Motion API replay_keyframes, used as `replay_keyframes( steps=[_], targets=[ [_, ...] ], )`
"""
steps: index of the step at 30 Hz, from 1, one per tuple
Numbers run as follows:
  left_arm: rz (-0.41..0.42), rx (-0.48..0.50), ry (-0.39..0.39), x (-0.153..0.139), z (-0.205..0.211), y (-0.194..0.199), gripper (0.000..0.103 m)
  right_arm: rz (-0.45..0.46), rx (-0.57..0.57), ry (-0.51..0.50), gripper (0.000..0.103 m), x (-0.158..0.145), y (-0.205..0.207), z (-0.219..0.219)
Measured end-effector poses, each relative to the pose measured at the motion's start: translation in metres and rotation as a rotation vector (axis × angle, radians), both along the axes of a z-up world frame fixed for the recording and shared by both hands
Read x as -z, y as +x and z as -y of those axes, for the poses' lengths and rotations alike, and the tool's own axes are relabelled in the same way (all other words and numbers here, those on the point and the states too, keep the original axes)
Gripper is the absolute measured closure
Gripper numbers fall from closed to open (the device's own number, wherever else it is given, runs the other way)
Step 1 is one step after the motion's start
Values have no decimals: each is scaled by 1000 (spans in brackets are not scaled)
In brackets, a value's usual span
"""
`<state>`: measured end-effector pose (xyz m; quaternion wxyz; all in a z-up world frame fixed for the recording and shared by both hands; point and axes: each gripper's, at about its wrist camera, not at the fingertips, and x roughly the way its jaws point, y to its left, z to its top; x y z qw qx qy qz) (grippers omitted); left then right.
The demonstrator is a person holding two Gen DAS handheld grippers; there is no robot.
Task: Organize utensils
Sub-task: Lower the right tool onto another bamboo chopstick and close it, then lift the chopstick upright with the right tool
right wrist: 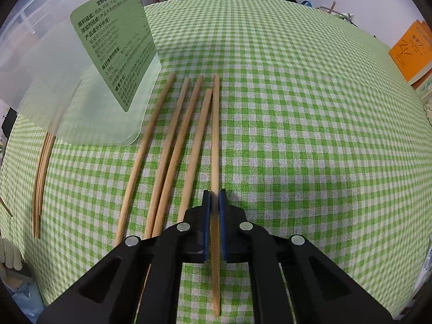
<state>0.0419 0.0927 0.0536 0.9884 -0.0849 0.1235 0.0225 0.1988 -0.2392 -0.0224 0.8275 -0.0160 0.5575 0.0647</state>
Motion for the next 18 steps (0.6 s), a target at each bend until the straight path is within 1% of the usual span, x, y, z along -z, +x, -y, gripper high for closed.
replay_keyframes(
  steps=[3, 8, 11, 14, 17, 18],
  targets=[
    [-2, 0, -3, 0, 0, 0, 99, 7, 4, -4, 97, 1, -4, 0],
    [-2, -2, -2, 1, 0, 0, 99, 11, 4, -39, 97, 1, -11, -9],
    [-5, -5, -4, 1, -1, 1, 99, 32, 9, -35, 97, 1, -13, -9],
    [-11, -10, -9, 2, -2, 2, 99, 140, 18, -6, 97, -18, -23, -6],
    [-20, -8, -18, 3, -3, 4, 99, 298, 24, 27, 97, -43, -43, -5],
    [-21, -10, -19, 3, -3, 4, 99, 371, 21, 32, 97, -52, -54, -6]
  ],
)
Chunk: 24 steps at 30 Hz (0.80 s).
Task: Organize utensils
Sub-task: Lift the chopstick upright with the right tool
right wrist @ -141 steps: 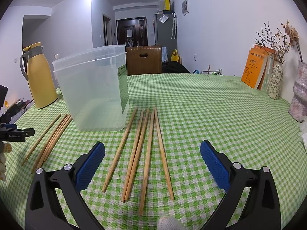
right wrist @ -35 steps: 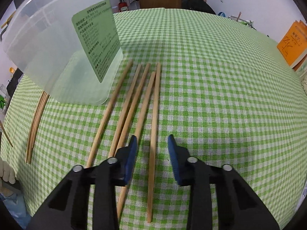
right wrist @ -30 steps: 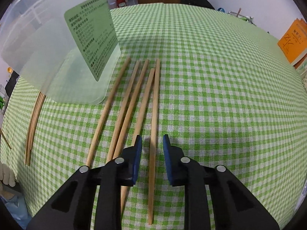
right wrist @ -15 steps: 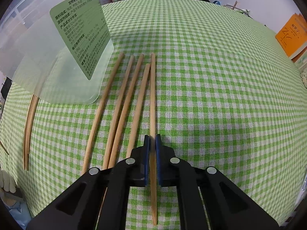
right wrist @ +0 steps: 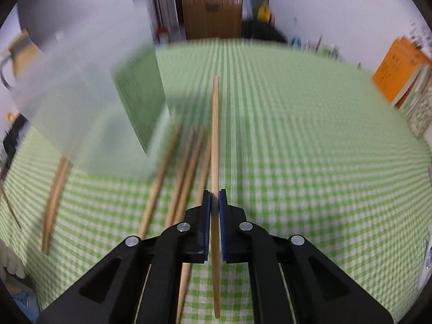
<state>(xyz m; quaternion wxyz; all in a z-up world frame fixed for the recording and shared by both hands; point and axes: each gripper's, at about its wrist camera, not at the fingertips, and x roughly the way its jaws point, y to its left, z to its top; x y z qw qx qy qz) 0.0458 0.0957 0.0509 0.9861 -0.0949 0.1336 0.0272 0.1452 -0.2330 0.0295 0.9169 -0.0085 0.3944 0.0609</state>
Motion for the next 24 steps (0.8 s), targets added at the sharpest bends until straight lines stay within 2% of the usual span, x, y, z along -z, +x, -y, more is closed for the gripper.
replay_keyframes(
  steps=[5, 10, 16, 24],
  targets=[
    [-4, -4, -12, 0, -3, 2, 99, 297, -2, 23, 97, -27, -51, -4],
    [-7, -2, -18, 1, -3, 2, 99, 473, 27, 71, 97, -35, -88, -7],
    [-18, 12, -47, -2, -3, 5, 99, 568, 38, 138, 97, -41, -109, -8],
    [-43, 2, -38, -11, 2, 4, 99, 605, 14, 156, 97, -43, -115, -10]
  ],
)
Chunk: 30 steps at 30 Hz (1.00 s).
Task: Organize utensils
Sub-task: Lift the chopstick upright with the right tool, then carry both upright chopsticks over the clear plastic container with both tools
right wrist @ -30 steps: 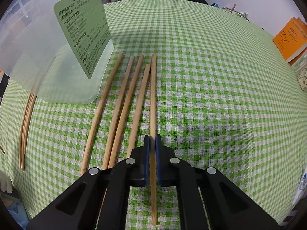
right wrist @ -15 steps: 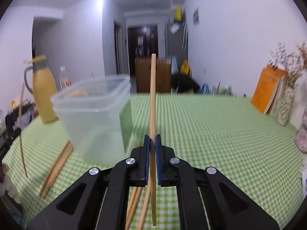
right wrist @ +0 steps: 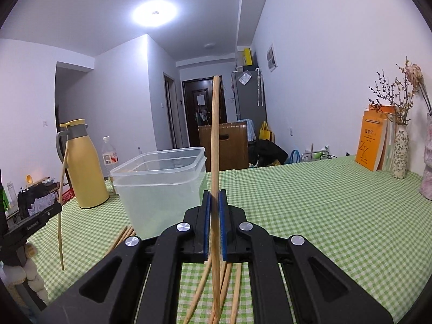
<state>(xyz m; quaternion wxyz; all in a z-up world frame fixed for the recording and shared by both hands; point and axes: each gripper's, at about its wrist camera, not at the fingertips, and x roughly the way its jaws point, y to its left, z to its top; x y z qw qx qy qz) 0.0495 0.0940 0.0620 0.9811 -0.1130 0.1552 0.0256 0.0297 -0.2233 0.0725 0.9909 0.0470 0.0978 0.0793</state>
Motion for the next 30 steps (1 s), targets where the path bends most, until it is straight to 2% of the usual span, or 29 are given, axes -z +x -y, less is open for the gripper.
replay_keyframes(
  steps=[16, 30],
  targets=[
    [43, 27, 40, -29, 17, -11, 99, 33, -33, 9, 97, -6, -11, -5],
    [85, 89, 57, -60, 46, -13, 99, 65, -58, 34, 97, -27, -8, -7]
  ],
)
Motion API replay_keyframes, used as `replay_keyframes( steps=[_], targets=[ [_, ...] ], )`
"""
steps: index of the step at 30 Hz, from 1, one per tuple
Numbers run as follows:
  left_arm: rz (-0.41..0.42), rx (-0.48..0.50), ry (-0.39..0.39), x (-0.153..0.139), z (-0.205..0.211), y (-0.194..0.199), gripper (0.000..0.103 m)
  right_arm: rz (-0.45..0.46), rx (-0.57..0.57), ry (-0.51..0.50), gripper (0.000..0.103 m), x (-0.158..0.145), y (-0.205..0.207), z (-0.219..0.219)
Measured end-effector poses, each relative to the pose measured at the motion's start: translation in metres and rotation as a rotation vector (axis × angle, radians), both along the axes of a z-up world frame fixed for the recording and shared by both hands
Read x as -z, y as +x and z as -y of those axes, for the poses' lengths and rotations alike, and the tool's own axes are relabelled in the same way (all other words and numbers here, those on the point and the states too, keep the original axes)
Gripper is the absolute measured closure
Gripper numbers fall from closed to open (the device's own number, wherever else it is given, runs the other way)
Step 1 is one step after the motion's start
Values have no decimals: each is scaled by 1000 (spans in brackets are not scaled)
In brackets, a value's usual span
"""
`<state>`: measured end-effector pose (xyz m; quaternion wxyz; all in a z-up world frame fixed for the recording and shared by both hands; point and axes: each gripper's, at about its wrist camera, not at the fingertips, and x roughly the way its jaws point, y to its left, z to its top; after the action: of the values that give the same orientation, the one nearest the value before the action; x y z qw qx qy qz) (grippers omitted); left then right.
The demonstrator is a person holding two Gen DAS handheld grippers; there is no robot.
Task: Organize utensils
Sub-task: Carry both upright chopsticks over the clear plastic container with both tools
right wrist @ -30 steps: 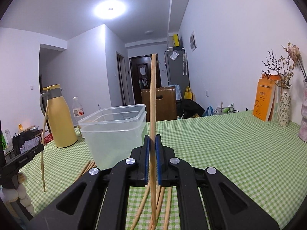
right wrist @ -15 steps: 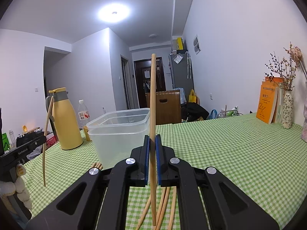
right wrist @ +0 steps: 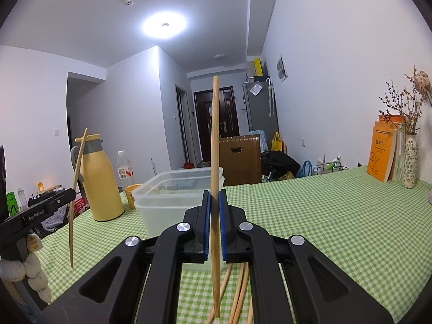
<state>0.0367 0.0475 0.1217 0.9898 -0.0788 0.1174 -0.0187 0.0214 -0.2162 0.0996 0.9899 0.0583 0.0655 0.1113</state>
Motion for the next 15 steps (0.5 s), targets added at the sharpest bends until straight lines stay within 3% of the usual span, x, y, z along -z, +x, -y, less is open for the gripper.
replay_keyframes(
  steps=[15],
  targets=[
    [47, 48, 10, -28, 29, 9, 99, 43, -28, 12, 97, -25, 10, -14]
  ],
)
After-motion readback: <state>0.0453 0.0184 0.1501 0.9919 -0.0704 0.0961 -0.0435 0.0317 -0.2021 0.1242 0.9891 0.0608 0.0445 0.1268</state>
